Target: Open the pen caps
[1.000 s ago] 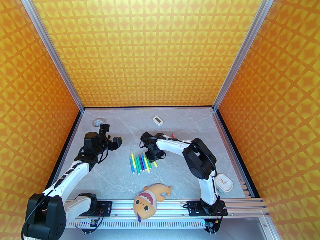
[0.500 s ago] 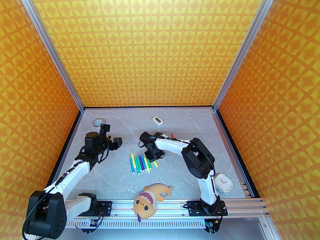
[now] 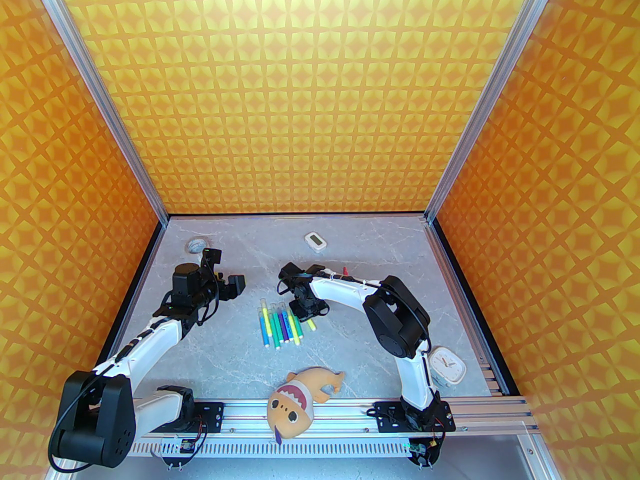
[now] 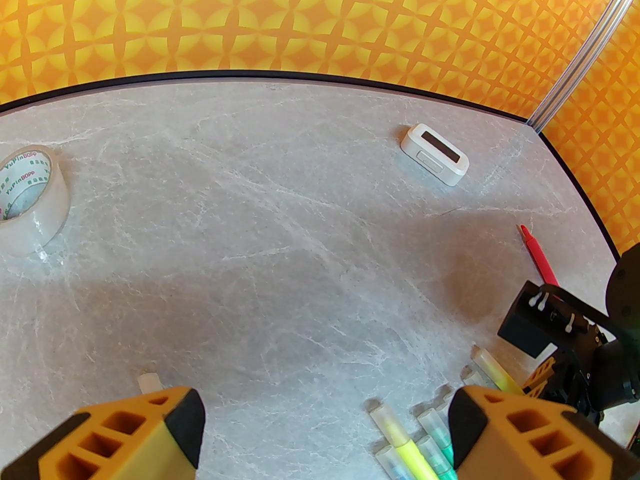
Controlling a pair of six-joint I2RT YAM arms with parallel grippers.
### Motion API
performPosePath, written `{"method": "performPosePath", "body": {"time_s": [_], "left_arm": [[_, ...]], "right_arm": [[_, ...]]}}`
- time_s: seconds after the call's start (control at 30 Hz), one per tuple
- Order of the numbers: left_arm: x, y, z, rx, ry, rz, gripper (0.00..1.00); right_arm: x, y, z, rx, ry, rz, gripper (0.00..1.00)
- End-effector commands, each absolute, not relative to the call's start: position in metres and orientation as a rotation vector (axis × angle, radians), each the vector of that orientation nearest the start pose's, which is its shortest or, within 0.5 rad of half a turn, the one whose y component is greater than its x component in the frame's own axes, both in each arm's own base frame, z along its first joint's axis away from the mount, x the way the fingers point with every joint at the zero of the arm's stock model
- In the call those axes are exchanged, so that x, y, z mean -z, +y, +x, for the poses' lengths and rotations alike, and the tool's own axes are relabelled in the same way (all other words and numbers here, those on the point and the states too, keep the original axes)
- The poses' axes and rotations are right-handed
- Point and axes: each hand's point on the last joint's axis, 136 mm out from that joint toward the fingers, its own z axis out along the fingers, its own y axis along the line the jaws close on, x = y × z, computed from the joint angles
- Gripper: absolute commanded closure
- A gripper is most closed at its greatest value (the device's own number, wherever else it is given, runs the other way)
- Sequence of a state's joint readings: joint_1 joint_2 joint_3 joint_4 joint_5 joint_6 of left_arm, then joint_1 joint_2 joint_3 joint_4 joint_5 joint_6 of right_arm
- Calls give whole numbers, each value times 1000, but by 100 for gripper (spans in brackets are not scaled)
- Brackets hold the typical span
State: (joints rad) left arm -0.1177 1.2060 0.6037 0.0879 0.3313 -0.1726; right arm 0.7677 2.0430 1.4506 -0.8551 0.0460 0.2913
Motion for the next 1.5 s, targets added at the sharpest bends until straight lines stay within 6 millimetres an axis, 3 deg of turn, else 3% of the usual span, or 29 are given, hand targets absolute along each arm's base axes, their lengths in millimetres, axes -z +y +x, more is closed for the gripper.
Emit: {"method": "performPosePath", "body": {"time_s": [0.0, 0.47, 0.77, 1.13, 1.47], "left_arm": [[-163, -108, 362, 585, 2066, 153, 16], [-162, -153, 370, 809, 2086, 216, 19], [-172, -188, 369, 1002, 2064, 275, 22], [-189, -229, 356, 1297, 1975, 373, 23], [-190, -249, 355, 1373, 1962, 421, 28]], "right_arm": [[-36, 282, 320, -82, 2808, -671, 100], [-78, 292, 333, -418, 2653, -621, 100], [-111, 314, 327, -670, 2500, -681, 100], [-139, 333, 324, -830, 2363, -730, 100], [-155, 349, 317, -898, 2290, -782, 100]]}}
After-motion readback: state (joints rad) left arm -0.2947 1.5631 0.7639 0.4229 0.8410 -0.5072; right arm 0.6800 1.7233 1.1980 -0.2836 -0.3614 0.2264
